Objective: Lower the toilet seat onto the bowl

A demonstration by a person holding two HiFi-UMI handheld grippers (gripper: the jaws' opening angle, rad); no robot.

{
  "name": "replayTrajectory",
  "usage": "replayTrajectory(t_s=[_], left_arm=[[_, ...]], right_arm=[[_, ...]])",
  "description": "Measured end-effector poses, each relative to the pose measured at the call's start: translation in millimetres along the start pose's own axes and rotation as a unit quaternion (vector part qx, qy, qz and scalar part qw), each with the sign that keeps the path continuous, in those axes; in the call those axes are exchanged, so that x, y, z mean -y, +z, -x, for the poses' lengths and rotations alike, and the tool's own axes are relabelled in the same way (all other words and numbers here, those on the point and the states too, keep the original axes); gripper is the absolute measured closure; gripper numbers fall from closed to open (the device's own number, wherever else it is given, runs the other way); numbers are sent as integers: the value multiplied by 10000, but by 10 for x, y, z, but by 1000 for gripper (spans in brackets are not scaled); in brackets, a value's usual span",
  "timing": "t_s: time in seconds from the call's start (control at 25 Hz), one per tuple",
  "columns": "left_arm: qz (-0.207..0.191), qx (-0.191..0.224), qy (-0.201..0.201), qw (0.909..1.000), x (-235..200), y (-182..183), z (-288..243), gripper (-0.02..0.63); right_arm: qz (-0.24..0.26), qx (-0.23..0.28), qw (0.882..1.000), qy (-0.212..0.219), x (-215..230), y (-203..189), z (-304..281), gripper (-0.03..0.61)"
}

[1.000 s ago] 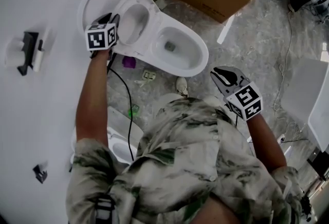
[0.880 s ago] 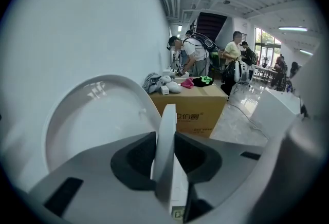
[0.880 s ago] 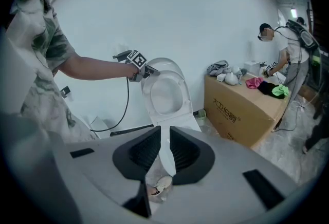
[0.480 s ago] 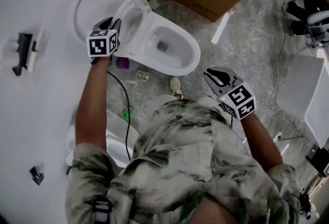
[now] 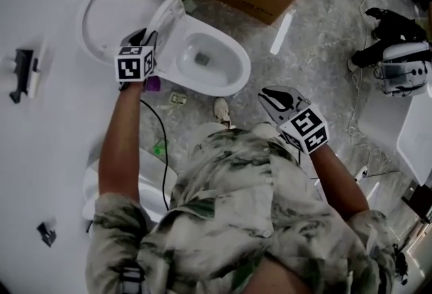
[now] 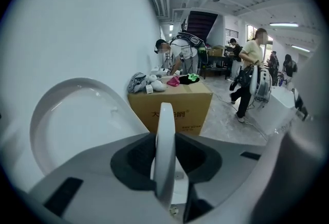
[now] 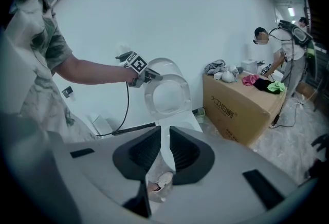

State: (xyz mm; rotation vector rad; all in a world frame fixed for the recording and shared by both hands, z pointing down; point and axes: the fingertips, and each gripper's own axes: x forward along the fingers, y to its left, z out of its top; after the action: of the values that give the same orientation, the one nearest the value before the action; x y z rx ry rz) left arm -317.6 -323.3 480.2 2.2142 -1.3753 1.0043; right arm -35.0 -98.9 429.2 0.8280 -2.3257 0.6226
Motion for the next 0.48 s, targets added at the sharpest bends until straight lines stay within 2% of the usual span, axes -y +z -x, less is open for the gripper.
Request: replayTrajectory(t_s=[0.48], left_arm=[[-222,-155,-116,9996,626,-110,-65,485]], right_arm=[[-152,-19,9999,-5,54,-297,274,506]])
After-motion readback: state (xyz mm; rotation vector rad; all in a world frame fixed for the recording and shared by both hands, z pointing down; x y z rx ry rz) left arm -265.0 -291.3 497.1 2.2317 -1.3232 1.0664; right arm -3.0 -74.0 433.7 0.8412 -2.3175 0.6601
